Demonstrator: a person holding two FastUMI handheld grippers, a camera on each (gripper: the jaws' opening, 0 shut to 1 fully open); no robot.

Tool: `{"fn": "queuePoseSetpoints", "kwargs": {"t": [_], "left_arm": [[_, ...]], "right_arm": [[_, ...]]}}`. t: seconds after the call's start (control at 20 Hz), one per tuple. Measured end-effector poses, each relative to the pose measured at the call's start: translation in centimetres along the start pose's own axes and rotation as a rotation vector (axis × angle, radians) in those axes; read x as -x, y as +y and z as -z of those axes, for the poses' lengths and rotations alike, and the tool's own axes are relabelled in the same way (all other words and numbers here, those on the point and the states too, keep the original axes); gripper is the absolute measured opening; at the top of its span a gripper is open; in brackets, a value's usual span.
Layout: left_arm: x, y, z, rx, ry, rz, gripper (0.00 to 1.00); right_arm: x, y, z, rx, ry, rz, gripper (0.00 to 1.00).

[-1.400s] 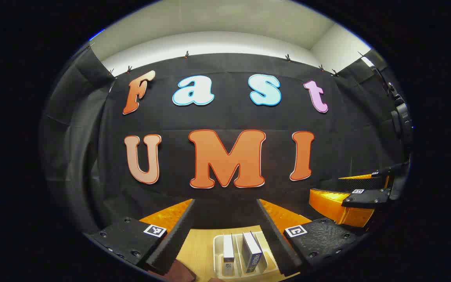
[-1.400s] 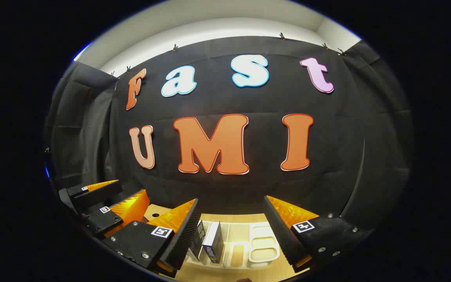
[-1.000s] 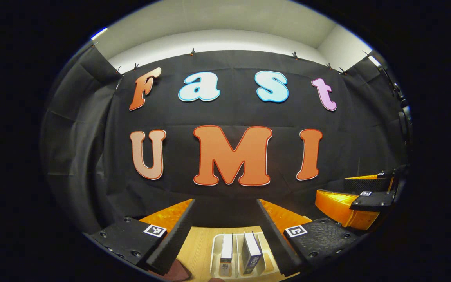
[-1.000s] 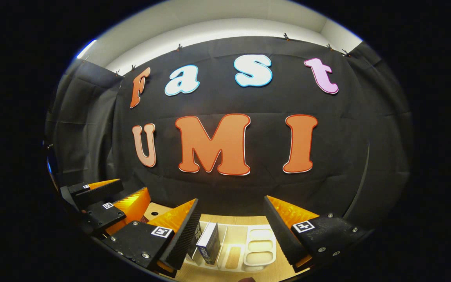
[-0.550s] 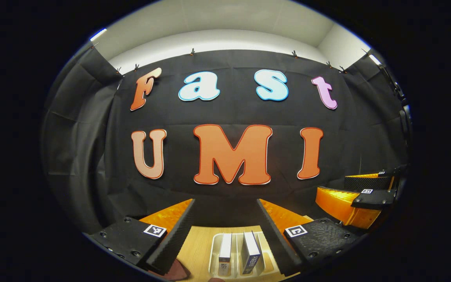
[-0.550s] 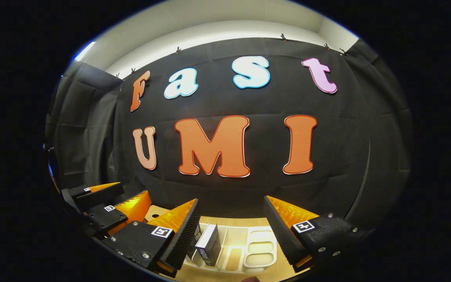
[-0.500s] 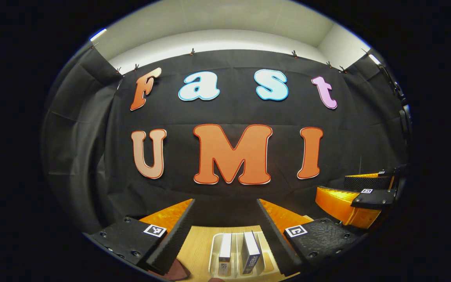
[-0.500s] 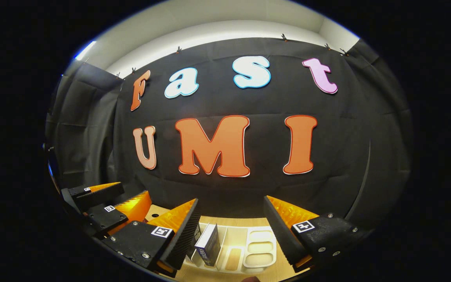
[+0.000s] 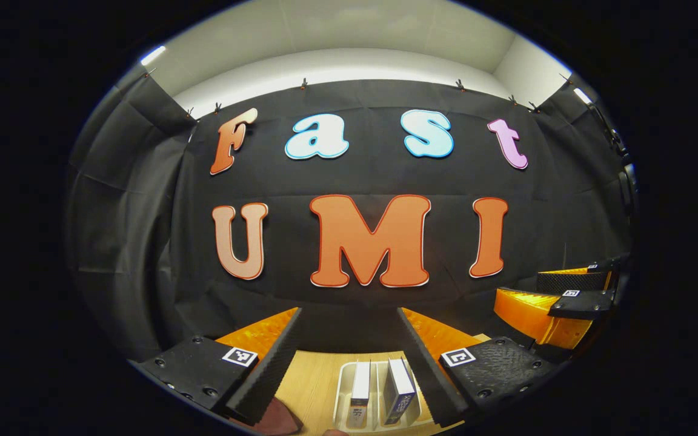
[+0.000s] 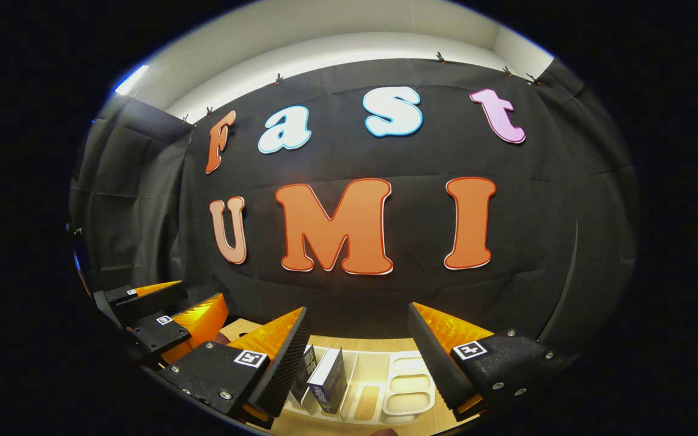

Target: Open the schoolbag, grab two books from the bookshelf and put them into the schoolbag.

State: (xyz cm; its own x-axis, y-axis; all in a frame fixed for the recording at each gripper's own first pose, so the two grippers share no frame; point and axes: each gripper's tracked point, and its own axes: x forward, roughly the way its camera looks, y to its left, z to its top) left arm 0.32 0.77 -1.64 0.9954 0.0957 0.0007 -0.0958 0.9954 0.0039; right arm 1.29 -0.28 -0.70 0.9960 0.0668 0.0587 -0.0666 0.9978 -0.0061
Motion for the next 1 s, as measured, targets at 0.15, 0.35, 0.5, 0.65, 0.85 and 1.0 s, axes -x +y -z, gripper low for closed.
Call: {"fn": "queuePoseSetpoints", "kwargs": {"t": [0.15, 0.35, 0.5, 0.65, 0.85, 1.0], "left_arm": [[0.5, 1.1, 0.1, -0.008, -0.005, -0.002, 0.94], [1.2, 2.9, -0.3, -0.021, -0.017, 0.003, 0.94], [1.4, 4.5, -0.1, -0.023, -0.020, 0.010, 0.94], [1.7, 6.1, 0.6, -0.030, -0.014, 0.032, 0.94], [2.0, 8.3, 2.7, -0.050, 0.010, 0.068, 0.94], [2.0, 9.6, 4.4, -0.062, 0.048, 0.071, 0.94]], "right_arm": [[0.2, 1.0, 0.1, 0.000, -0.003, -0.004, 0.95], [0.2, 1.6, 0.4, -0.019, 0.009, 0.008, 0.95], [0.8, 3.2, 0.4, -0.019, 0.008, 0.027, 0.95], [1.1, 4.0, 0.7, -0.010, 0.018, 0.053, 1.00], [1.3, 4.9, 1.5, 0.016, 0.029, 0.094, 0.95], [1.1, 5.7, 2.3, 0.019, 0.046, 0.091, 0.95]]}}
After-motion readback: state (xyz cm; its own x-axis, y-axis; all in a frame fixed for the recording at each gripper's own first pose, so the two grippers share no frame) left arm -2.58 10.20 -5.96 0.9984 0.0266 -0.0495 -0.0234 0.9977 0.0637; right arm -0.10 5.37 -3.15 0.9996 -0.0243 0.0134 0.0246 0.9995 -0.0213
